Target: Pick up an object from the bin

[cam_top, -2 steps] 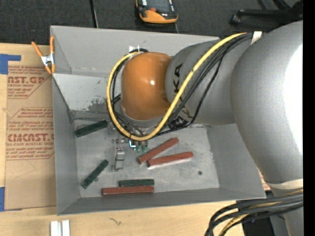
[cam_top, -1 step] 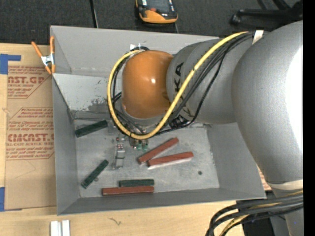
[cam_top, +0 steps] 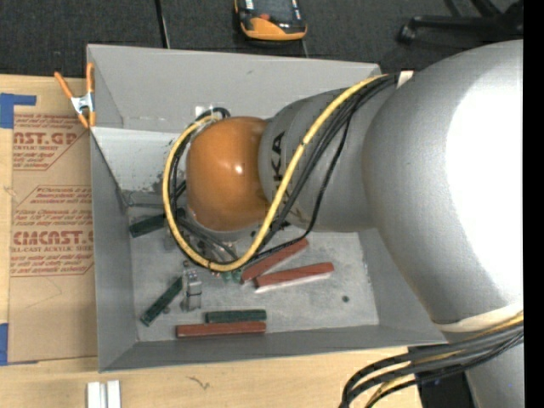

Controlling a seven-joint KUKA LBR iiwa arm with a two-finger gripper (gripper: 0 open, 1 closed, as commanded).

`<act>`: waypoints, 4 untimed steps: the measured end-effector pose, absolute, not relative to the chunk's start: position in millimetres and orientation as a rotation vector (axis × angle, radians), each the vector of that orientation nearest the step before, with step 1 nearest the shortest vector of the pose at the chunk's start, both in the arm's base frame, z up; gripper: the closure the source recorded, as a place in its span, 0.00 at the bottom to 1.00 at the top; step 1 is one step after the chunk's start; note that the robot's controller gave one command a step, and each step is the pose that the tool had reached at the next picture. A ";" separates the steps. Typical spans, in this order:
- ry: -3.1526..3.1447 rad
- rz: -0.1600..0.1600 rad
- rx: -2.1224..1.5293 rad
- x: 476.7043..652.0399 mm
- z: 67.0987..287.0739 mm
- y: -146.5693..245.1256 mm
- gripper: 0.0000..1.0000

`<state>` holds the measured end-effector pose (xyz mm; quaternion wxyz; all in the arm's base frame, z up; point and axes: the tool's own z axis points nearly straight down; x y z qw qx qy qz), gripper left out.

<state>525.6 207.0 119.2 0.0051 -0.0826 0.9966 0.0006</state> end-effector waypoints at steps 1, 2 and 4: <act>3.039 0.000 -0.818 498.6 92.2 222.0 0.00; 3.018 0.002 -0.868 498.1 107.8 244.3 0.00; 2.929 0.002 -1.131 508.0 70.4 241.4 1.00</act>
Offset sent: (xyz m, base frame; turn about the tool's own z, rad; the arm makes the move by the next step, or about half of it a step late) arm -0.0275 0.0380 -0.0099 -0.3969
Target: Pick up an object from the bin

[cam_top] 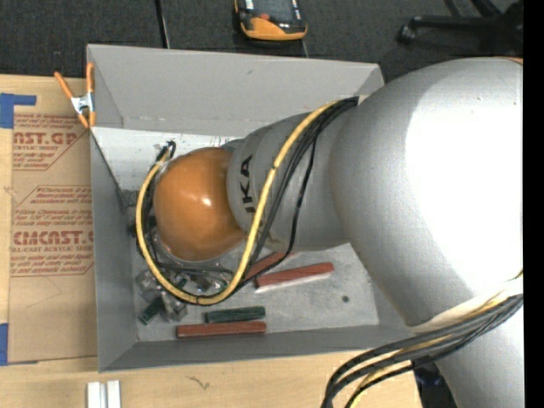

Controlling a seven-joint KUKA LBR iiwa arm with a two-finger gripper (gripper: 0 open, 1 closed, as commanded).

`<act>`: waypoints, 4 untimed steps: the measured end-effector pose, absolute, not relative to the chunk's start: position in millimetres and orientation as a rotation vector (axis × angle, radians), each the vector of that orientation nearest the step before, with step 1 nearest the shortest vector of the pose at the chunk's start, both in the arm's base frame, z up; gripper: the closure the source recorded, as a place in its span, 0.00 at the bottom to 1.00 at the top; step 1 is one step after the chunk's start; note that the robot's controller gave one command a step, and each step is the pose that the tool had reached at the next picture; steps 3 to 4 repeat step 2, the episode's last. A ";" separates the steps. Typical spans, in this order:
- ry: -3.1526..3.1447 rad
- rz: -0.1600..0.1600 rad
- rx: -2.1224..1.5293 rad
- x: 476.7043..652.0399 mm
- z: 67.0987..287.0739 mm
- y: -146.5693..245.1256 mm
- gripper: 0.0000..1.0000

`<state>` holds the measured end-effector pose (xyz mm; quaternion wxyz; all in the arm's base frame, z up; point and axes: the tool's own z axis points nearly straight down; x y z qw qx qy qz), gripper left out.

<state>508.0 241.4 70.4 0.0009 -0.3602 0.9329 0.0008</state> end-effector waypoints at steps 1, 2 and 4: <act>2.929 0.003 -1.131 508.0 70.4 241.4 1.00; 2.931 0.003 -1.131 507.3 72.7 241.2 1.00; 2.931 0.003 -1.131 507.3 72.7 241.2 1.00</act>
Offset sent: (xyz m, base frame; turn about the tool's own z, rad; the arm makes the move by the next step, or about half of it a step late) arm 0.0000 0.0000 0.0354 0.0000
